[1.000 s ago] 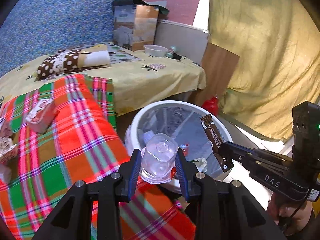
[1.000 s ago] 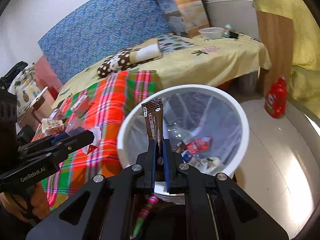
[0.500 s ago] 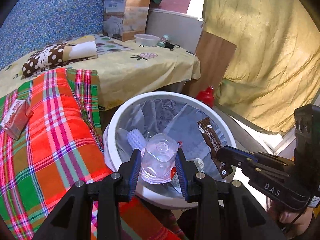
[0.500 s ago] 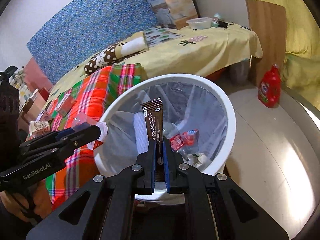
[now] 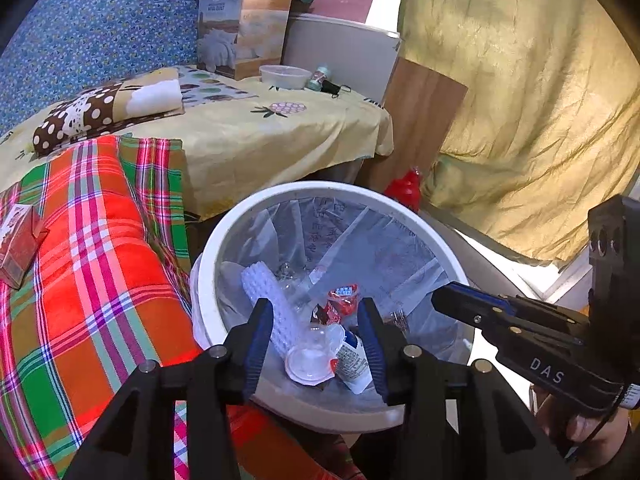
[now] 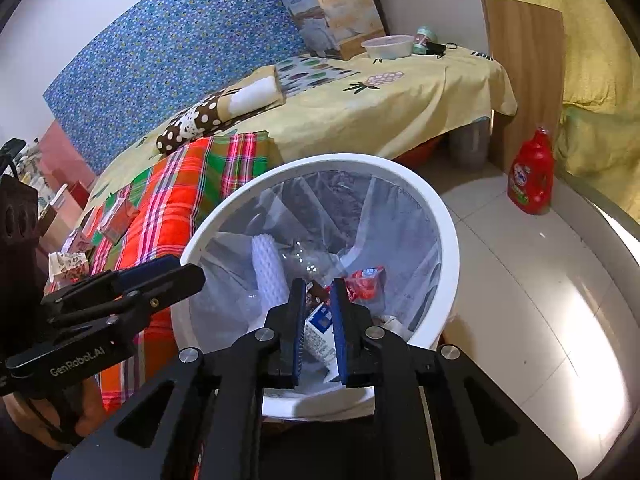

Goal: Collect trash
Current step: 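Open the left tool dropping the clear cup while the right tool drops the wrapper into the bin, then move both open tools back over the remaining trash on the cloth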

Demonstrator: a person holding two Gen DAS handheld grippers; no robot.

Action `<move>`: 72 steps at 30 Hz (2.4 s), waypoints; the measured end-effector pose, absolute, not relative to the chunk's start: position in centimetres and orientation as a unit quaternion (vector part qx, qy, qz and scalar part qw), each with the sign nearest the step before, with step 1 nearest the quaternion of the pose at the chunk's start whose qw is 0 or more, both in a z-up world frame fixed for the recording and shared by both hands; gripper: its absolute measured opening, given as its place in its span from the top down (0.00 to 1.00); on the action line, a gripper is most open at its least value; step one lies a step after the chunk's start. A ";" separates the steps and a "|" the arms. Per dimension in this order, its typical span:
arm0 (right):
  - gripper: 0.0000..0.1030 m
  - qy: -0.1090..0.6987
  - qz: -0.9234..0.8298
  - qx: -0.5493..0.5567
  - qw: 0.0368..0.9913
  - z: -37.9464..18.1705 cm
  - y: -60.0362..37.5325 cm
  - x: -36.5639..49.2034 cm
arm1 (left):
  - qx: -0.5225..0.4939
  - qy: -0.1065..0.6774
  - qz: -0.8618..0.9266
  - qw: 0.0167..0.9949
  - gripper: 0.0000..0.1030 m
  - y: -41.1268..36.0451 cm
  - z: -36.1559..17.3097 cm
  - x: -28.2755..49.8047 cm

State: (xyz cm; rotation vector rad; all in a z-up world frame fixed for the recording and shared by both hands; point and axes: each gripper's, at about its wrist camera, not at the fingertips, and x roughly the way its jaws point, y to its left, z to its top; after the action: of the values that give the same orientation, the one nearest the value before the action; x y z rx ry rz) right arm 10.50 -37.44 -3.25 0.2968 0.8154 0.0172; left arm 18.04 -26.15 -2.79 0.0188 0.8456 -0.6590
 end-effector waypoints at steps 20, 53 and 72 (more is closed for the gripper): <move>0.61 0.367 0.033 0.137 0.919 -1.2 -34.2 8.9 | -0.026 0.391 -0.277 0.877 0.58 -20.5 -0.7 14.6; 0.51 0.372 0.179 0.082 0.907 -0.4 -22.8 9.5 | -0.086 0.381 -0.134 0.911 0.58 -4.9 -0.8 9.7; 0.51 0.385 0.273 0.034 0.881 -0.1 -13.4 13.5 | -0.125 0.360 -0.030 0.924 0.58 6.0 -0.5 11.1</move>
State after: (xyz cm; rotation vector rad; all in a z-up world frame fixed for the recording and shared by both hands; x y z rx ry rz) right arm 13.45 -13.41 -0.06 0.0698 0.8020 0.5697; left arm 11.11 6.02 -0.52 -0.2572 0.7383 -0.0613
